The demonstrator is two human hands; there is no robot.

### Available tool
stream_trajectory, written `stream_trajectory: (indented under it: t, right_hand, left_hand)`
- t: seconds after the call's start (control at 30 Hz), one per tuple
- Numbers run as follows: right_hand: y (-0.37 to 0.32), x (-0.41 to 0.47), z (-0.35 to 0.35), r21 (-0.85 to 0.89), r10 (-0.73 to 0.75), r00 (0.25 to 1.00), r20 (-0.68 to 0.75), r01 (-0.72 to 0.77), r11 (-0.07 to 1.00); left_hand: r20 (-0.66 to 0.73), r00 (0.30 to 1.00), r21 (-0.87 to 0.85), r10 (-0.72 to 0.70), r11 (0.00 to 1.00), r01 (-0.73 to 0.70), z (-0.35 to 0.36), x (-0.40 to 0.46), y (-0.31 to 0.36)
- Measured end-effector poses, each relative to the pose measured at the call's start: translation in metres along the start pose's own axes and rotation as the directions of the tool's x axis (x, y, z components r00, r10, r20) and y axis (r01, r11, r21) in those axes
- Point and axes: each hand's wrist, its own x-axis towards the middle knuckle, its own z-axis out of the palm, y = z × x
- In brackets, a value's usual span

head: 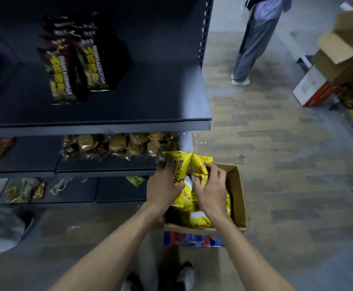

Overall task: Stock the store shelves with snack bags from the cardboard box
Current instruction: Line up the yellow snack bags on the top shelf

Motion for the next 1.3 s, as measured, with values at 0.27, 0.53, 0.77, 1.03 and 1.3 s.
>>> stream_trajectory:
  t: [0.27,0.53,0.77,1.03,1.3]
  right_hand:
    - [-0.114,-0.036,-0.01,-0.044,-0.105,0.99,-0.091,0.101,0.994]
    - [-0.316,-0.069,-0.03,0.047,-0.366,0.864,-0.345,0.405,0.913]
    - [-0.439,-0.065,-0.042,-0.002,-0.551,0.737,-0.392,0.598,0.802]
    - [-0.528,0.001,-0.028,-0.036,-0.652,0.663,-0.37,0.69,0.723]
    - [-0.573,0.103,0.008,-0.059,-0.659,0.668,-0.344,0.686,0.725]
  left_hand:
    - [-0.199,0.978,0.005,0.064,0.998,-0.064,-0.125,-0.03,-0.024]
    - [-0.547,0.815,0.035,0.192,0.978,-0.207,-0.311,-0.051,-0.059]
    - [-0.695,0.683,0.106,0.223,0.972,-0.21,-0.431,-0.046,-0.076]
    - [-0.758,0.62,0.145,0.203,0.979,-0.143,-0.499,0.021,-0.097]
    - [-0.777,0.62,0.148,0.108,0.989,0.012,-0.524,0.107,-0.117]
